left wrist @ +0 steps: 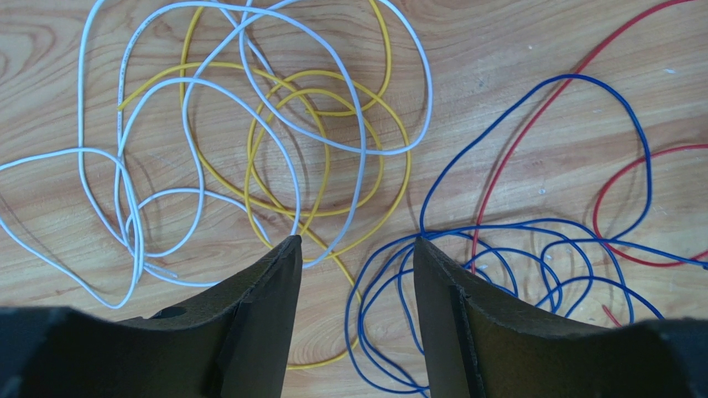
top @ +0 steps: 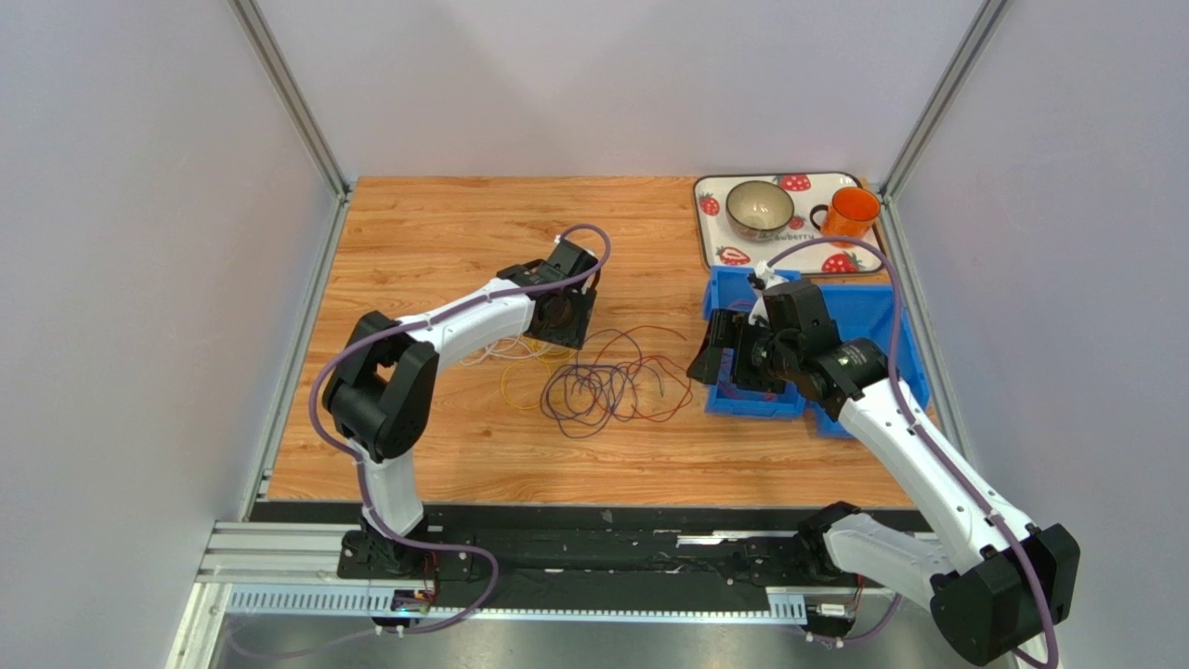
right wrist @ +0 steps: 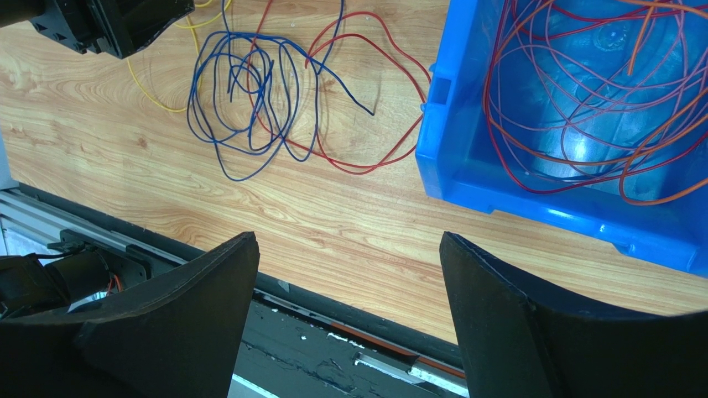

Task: Untangle the cables

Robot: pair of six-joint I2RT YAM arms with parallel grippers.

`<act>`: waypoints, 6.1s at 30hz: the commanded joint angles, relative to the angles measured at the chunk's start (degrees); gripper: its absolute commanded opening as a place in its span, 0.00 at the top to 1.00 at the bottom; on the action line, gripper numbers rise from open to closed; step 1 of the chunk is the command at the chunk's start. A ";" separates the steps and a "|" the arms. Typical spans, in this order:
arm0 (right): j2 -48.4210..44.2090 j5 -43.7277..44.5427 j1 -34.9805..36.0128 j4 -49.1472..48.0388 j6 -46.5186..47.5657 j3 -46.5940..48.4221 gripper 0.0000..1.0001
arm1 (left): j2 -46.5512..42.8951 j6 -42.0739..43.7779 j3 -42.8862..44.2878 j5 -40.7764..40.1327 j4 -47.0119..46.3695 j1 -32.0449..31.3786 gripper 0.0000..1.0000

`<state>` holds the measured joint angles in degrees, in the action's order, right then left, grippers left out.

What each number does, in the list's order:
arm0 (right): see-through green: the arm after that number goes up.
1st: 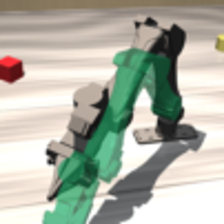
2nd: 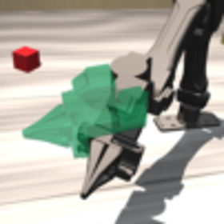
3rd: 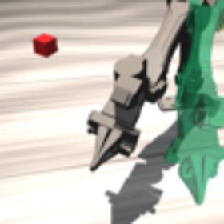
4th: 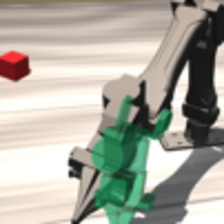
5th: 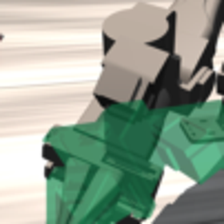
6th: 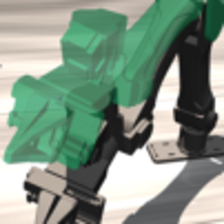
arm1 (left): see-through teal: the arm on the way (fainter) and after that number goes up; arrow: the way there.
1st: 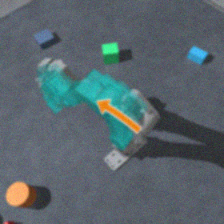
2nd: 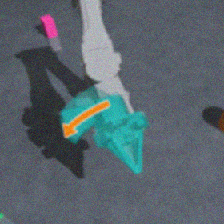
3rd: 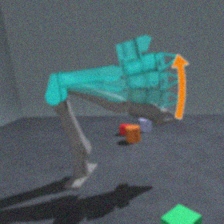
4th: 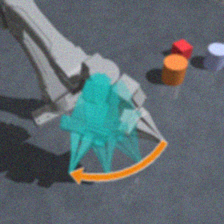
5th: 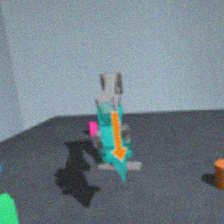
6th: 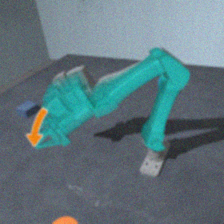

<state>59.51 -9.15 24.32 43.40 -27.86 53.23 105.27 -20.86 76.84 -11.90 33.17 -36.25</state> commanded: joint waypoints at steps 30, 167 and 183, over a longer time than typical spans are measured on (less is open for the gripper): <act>-2.99 -1.84 0.38 -1.30 -0.35 0.73 0.16 | -9.82 3.81 39.33 4.07 22.19 1.88 1.00; 8.43 27.24 26.31 -6.22 30.92 61.98 1.00 | -66.86 1.17 -12.32 2.94 25.99 1.97 0.23; 3.96 38.76 26.22 -12.46 42.27 57.43 1.00 | -75.74 -0.32 -24.36 2.68 15.17 1.89 0.25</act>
<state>64.58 25.02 50.70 34.57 10.13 114.06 30.83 -21.41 52.62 -8.12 53.12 -34.37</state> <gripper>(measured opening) 0.009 0.751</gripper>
